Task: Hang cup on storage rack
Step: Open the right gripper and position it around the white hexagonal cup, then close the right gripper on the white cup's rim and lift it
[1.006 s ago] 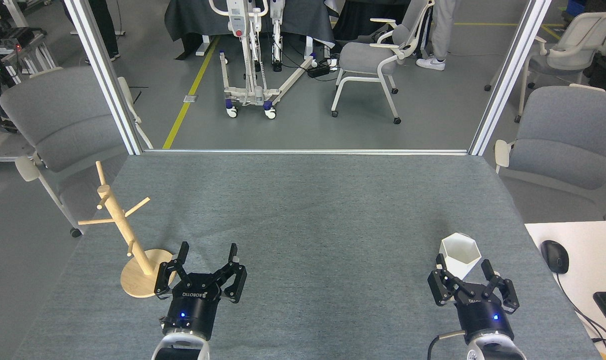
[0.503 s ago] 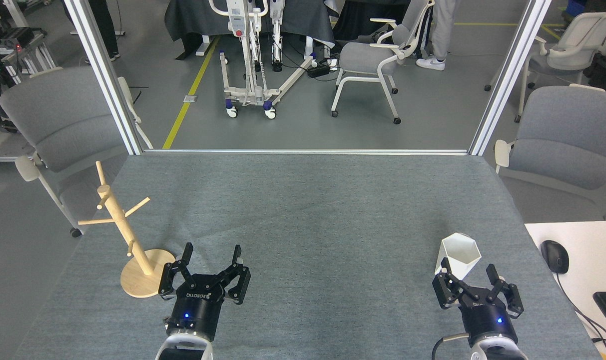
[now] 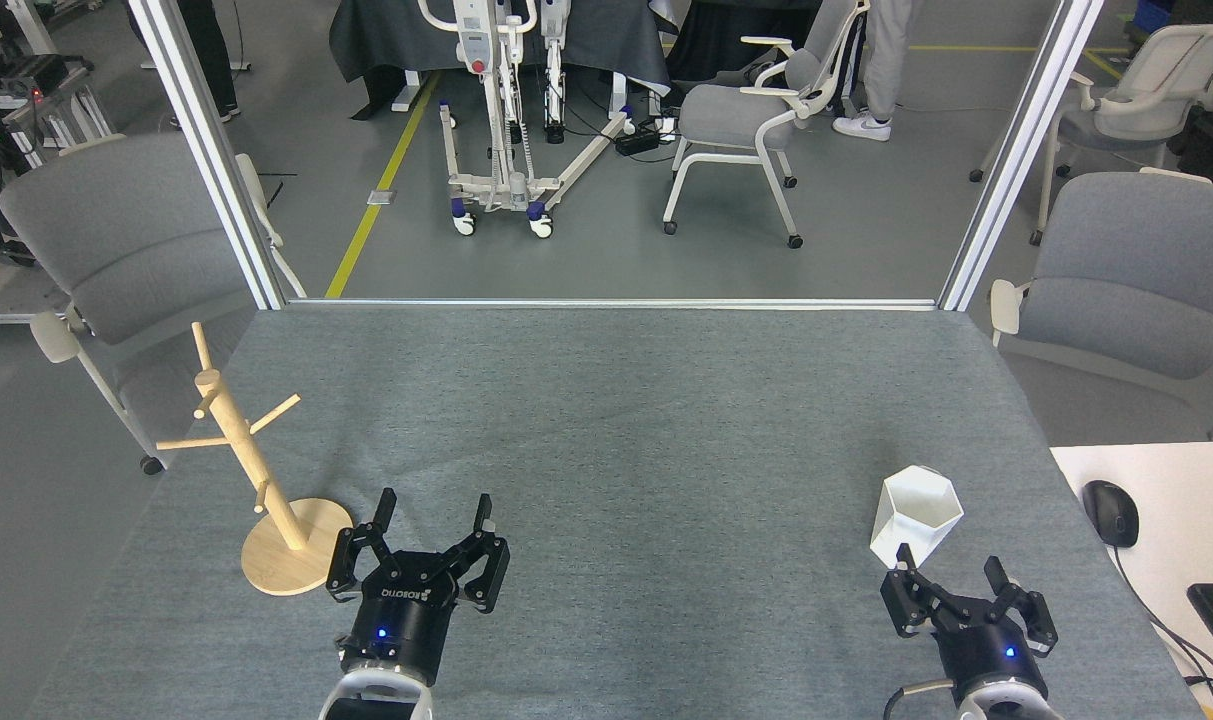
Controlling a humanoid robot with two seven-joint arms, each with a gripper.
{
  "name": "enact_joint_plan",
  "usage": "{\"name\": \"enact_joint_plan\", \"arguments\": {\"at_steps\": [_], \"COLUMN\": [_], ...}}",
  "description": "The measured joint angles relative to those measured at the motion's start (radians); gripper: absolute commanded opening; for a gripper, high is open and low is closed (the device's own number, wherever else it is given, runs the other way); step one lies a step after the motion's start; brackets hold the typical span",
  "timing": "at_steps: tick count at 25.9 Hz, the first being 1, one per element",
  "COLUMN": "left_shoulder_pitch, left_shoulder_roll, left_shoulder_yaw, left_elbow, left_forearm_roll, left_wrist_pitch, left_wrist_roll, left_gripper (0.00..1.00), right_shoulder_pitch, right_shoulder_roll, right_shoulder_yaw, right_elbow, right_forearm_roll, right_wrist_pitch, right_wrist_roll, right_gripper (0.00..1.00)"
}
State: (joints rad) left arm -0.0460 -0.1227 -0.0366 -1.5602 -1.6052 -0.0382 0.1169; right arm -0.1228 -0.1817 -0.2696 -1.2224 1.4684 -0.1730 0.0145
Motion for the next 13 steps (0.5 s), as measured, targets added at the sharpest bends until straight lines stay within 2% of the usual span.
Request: {"name": "enact_joint_plan", "arguments": {"at_steps": [13], "left_shoulder_pitch": [-0.011], "left_shoulder_roll": [-0.004], "left_shoulder_yaw": [0.000], "left_elbow": [0.049], "left_forearm_roll": [0.001], "left_wrist_pitch": [0.000], "left_wrist_roll": [-0.001], "left_gripper": [0.99], "right_shoulder_pitch": [-0.093], "right_shoulder_roll": [0.002], "right_shoulder_yaw": [0.007], "right_elbow": [0.114], "right_forearm_roll": [0.000], "right_wrist_pitch": [0.000], "right_wrist_roll": [-0.002], "right_gripper": [1.00]}}
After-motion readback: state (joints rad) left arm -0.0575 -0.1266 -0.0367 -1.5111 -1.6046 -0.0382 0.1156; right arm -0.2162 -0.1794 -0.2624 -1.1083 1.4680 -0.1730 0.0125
